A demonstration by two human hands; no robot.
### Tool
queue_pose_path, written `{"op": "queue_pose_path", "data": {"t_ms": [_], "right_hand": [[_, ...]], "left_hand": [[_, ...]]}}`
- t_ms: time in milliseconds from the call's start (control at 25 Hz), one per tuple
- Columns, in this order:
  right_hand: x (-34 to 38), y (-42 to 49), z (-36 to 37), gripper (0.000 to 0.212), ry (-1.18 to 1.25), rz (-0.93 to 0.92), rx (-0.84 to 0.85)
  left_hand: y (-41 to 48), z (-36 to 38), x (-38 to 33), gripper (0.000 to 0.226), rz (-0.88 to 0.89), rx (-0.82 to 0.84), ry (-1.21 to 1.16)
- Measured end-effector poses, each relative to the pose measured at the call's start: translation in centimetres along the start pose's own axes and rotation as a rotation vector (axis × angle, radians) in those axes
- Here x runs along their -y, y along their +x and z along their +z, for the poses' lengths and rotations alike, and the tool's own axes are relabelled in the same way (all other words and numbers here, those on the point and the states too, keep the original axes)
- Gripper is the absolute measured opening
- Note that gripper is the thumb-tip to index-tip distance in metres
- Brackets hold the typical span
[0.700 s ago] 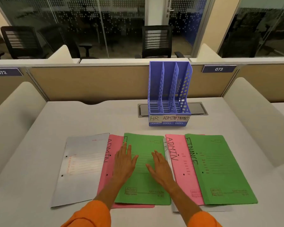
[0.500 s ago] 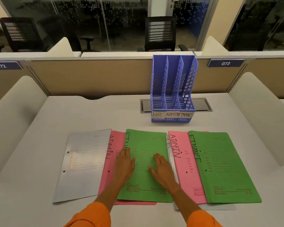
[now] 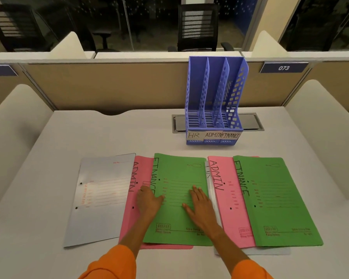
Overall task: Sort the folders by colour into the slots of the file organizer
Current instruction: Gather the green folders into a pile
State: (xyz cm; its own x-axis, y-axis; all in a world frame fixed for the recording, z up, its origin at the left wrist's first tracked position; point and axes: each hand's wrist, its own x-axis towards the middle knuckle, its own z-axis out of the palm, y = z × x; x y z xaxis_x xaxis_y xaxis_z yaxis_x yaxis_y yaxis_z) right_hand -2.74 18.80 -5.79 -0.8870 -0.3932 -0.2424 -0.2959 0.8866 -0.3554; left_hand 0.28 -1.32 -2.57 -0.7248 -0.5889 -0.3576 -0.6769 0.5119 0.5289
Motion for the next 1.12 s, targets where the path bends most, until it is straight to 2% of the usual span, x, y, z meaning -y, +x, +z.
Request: {"op": "queue_pose_path", "data": {"t_ms": [200, 400, 600, 760, 840, 920, 1000, 1120], "right_hand": [[0.3, 0.0, 0.4, 0.073, 0.044, 0.031, -0.024], [1.1, 0.5, -0.1, 0.068, 0.192, 0.07, -0.083], [1.2, 1.2, -2.5, 0.063, 0.324, 0.068, -0.201], [1.3, 2.0, -4.8, 0.063, 0.627, 0.197, -0.244], [1.5, 2.6, -6.3, 0.055, 0.871, 0.284, -0.186], [1.2, 3.1, -8.1, 0.039, 1.048, 0.296, -0.131], [0.3, 3.4, -10.0, 0.023, 1.052, 0.281, -0.146], [-2.3, 3.6, -12.8, 0.015, 0.989, 0.298, -0.194]], "left_hand": [[0.6, -0.4, 0.0, 0.031, -0.029, 0.106, -0.274], [-0.2, -0.7, -0.2, 0.06, -0.06, 0.189, -0.508], [-0.2, -4.7, -0.7, 0.052, -0.036, 0.148, -0.606], [-0.2, -9.1, -0.9, 0.046, -0.063, 0.093, -0.771], [-0.5, -10.5, -1.5, 0.044, -0.064, 0.084, -0.861], [-1.3, -10.9, -2.9, 0.043, -0.042, 0.09, -0.923], [-2.5, -9.8, -4.5, 0.046, -0.015, 0.118, -0.983], [-4.2, -6.7, -7.1, 0.036, -0.025, 0.205, -1.031]]}}
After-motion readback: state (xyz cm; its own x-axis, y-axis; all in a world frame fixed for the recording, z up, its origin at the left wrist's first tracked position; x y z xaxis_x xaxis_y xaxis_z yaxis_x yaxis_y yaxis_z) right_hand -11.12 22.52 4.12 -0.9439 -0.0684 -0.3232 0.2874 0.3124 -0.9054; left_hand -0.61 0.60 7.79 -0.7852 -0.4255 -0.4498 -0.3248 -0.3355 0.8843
